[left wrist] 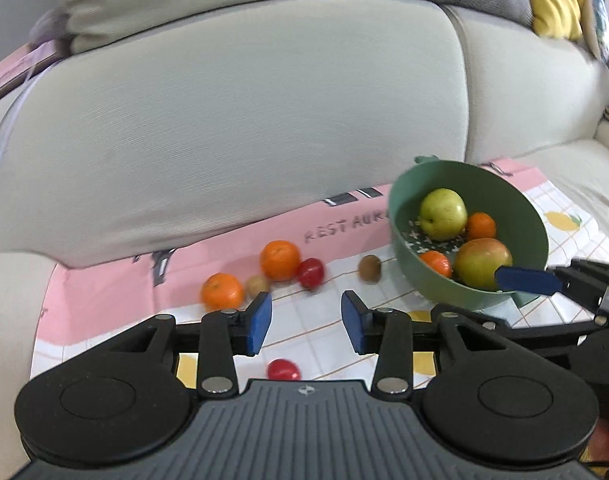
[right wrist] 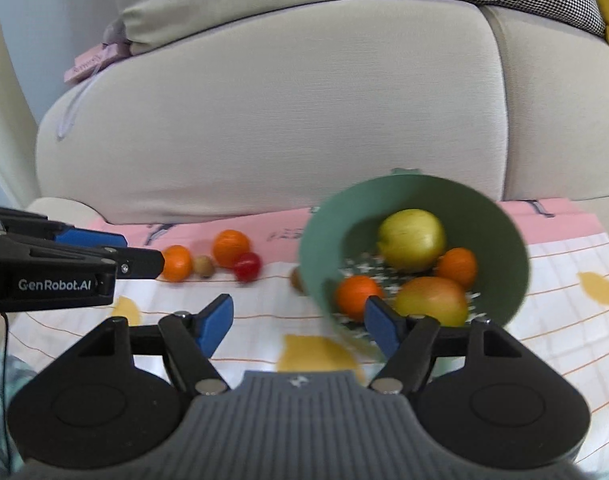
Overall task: Organize fruits
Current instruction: 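Open both grippers and withdraw them from the colander, then grasp a red cherry tomato with the left gripper while the right gripper grasps a brown kiwi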
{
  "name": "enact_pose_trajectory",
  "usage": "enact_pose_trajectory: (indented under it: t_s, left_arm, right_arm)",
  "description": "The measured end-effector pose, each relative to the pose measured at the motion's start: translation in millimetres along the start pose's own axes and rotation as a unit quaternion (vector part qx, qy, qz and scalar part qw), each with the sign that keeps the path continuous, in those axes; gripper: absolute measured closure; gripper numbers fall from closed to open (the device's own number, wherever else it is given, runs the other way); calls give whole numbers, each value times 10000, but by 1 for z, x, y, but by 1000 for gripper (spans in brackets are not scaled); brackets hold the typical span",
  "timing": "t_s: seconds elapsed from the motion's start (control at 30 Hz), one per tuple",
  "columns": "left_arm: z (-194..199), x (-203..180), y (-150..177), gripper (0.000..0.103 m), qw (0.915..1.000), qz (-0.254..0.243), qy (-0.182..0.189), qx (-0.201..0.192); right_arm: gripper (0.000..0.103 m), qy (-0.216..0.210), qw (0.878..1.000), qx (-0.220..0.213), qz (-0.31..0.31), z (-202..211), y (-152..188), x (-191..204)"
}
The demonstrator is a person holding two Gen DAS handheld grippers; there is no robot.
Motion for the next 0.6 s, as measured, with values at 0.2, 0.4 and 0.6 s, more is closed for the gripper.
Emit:
enact_pose_trajectory:
  t_s: [0.2,0.4,0.6]
  left_arm:
    - [17,30,15,52,9989,366,59,-303]
    - [16,52,35,51,9966,694,215,-388]
    - [3,67,56,51,9945,992,293,-181]
  right_arm:
    - [32,-53,9993,-124,349,4,14,38]
    - [28,15,9971,-48,761,-5,32,62]
    - [28,31,9946,42,1033,-16,42,75]
Point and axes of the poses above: each gripper's, at about its wrist camera, not at the fingertips, and z roughly against the way its jaws point, x to its left, y to its underside, the point moved 6 cm from there along -z, roughly the way its jaws point, and after that the axes turned 9 degrees about y, right-handed, at the moved point
